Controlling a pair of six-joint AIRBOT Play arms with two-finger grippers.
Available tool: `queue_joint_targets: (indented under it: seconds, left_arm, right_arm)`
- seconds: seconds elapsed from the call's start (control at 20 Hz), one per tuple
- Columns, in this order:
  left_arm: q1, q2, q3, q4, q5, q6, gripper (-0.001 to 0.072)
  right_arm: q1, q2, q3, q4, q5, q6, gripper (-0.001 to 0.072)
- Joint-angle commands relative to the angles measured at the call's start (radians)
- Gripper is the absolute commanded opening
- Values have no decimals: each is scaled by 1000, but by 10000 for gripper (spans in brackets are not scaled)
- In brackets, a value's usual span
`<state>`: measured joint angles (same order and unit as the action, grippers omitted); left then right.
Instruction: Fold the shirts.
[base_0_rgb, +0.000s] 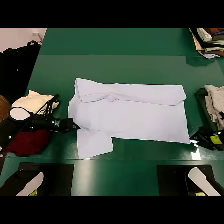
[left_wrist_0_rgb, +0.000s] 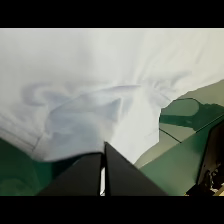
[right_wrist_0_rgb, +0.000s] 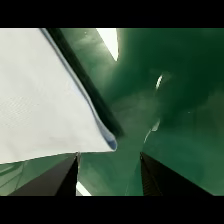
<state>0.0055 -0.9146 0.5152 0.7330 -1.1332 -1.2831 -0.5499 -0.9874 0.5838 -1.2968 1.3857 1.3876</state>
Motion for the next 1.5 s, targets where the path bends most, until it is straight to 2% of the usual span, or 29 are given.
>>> queue_joint_targets:
  seconds: [0.0, 0.2, 0.25, 0.3, 0.35, 0.4, 0.45, 0.5, 0.7, 0.8, 0.95, 1.05, 1.2, 1.45]
  left_arm:
    - [0, -1, 2, 1, 19, 3, 26]
    - [0, -1, 2, 15, 28, 10, 26]
    - [0, 0, 2, 27, 26, 9, 26]
    - [0, 0, 2, 35, 24, 9, 26]
    - [0, 0, 2, 39, 23, 9, 26]
    - [0, 0, 2, 39, 20, 9, 25]
    - [0, 0, 7, 42, 10, 8, 25]
    - [0, 1, 20, 63, -8, 3, 24]
    - [0, 134, 92, 232, -73, -109, 22]
    - [0, 227, 92, 301, -176, -161, 22]
    - [0, 326, 95, 303, -355, -216, 23]
    - [0, 338, 130, 275, -395, -252, 23]
    - [0, 304, 204, 270, -251, -220, 24]
    - [0, 27, 344, 269, -29, -121, 25]
  right_arm:
    - [73, -39, -18, 16, -37, 0, 428]
    - [160, -123, -17, 46, -69, 0, 423]
    - [173, -129, -17, 46, -72, 0, 297]
    - [181, -127, -17, 46, -78, 0, 243]
    - [180, -118, -17, 47, -86, 0, 241]
    - [180, -102, -17, 45, -89, -1, 134]
    - [180, -80, -16, 39, -92, -1, 58]
    - [179, -48, -16, 31, -93, -1, 17]
    - [178, 108, -16, 10, -43, -2, 17]
    - [178, 187, -16, 10, 10, -2, 17]
    - [178, 307, -2, -13, 119, 0, 17]
    - [179, 351, 61, -8, 202, 0, 16]
    - [180, 335, 174, 30, 185, 3, 16]
    - [181, 67, 346, 140, 111, -9, 16]
